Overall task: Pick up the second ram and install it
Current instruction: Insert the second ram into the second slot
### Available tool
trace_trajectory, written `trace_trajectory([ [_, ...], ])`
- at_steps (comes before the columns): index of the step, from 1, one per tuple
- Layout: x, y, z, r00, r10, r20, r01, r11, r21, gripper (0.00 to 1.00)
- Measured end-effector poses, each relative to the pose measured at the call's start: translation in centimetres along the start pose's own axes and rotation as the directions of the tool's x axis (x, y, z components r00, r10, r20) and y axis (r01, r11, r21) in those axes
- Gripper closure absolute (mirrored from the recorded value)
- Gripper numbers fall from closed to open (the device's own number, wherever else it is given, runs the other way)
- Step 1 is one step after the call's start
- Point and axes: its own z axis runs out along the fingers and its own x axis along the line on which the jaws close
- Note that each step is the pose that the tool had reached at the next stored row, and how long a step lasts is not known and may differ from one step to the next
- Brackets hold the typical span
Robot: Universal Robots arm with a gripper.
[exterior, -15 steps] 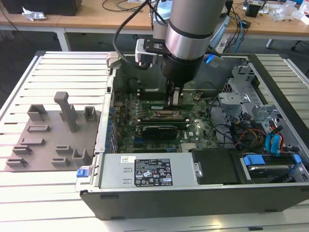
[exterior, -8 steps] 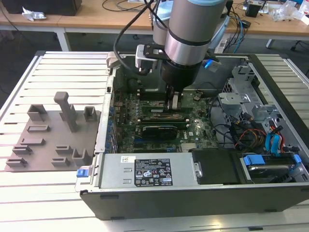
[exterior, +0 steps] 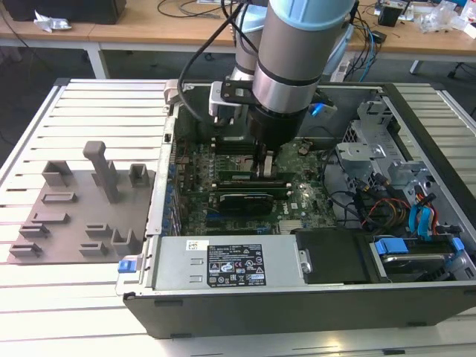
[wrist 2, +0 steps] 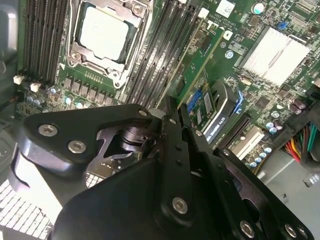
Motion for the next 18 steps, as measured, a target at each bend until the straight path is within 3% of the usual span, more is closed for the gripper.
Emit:
trace_trajectory([
  [4,-0.54,-0.09,0.53,1.0,0.0,-0.0003,0.0,1.0,0.0,0.86],
  [6,-1.82,-0.13,0.83,0.9988,0.003,-0.0493,-0.003,1.0,0.005,0.86],
  [7,-2.37,-0.25,0.97,0.9979,0.004,-0.0647,-0.004,1.0,0.0066,0.86],
  [9,-2.73,-0.29,1.17,0.9978,0.004,-0.0666,-0.003,1.0,0.0066,0.86],
  [12,-3.15,-0.27,2.58,0.9978,0.004,-0.0666,-0.003,1.0,0.0062,0.86],
  [18,-3.14,-0.08,3.78,0.9978,0.004,-0.0666,-0.003,1.0,0.0062,0.86],
])
